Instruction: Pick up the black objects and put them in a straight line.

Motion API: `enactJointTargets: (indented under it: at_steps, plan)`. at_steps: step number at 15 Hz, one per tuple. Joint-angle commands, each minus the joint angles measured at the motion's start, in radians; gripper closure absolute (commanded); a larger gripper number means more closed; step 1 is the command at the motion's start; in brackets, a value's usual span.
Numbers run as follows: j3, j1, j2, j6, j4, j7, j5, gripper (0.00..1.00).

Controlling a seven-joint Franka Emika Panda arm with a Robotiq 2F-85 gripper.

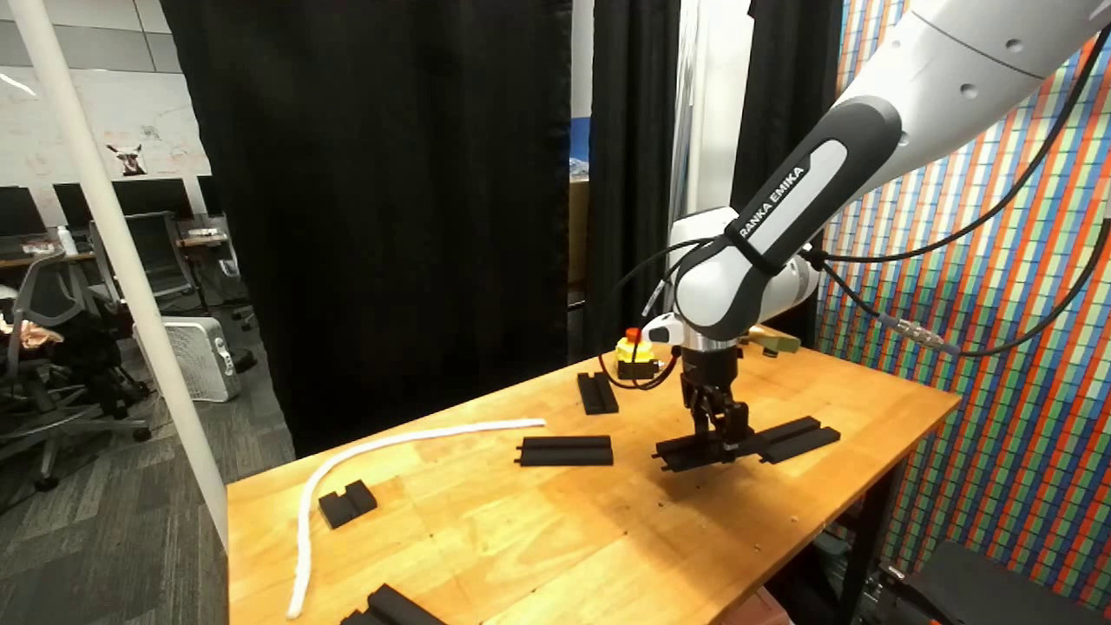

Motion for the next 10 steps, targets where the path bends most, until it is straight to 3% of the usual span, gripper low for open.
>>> enactJointTargets:
  at_steps: [1, 10]
  plan:
    - [-0.017, -0.02, 0.035, 0.061, 0.02, -0.048, -0.013, 0.54]
    - [-0.016, -0.065, 0.095, 0.161, 0.023, -0.104, 0.014, 0.54]
